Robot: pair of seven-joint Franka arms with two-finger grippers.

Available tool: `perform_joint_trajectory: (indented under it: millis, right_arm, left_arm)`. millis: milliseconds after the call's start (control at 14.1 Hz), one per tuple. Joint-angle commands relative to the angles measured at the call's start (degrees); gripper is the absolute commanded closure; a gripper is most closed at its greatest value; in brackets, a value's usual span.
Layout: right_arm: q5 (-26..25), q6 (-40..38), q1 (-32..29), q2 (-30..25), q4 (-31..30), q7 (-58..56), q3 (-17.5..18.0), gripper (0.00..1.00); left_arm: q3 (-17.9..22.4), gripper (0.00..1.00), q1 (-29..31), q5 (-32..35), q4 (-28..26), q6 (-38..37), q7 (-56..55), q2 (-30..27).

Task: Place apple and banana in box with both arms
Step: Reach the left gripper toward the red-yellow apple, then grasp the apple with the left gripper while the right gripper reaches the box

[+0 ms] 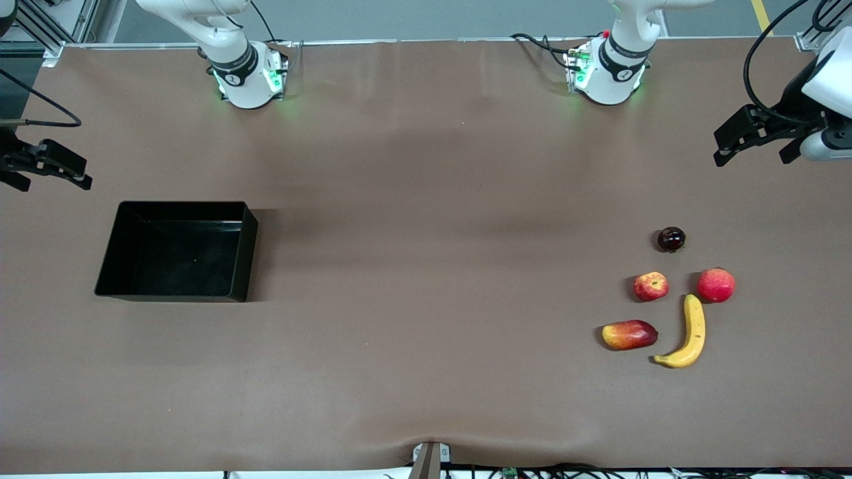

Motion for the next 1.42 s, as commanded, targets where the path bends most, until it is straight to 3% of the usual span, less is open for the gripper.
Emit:
perform_joint_trajectory:
  millis: [0,283,780,1205,1346]
  right_arm:
    - [-1.0,-0.2,0.1,0.3,0.5,0.5,0.0,0.00]
    - [-0.9,-0.1,0.1,0.5,0.5,0.5,0.0,0.00]
    - [-0.9,-0.2,-0.3,0.5,0.5,0.5,-0.1,0.00]
    - [-0.9,-0.2,-0.3,0.5,0.5,0.5,-0.1,0.00]
    - [-0.9,-0.1,-0.4,1.2,1.0,0.5,-0.2,0.00]
  left_arm:
    - [-0.3,0.00,0.0,0.7,1.2,-1.0,0.4,0.0]
    - [-0.2,0.00,-0.3,0.7,1.2,-1.0,0.1,1.5]
    - [-0.2,0.00,0.4,0.7,0.0,6.1,0.2,14.5]
    - [0.3,0.00,1.8,1.9,-14.9,30.8,-0.3,19.5]
    - [0.3,0.00,3.8,4.4,-16.3,36.1,-0.3,22.5]
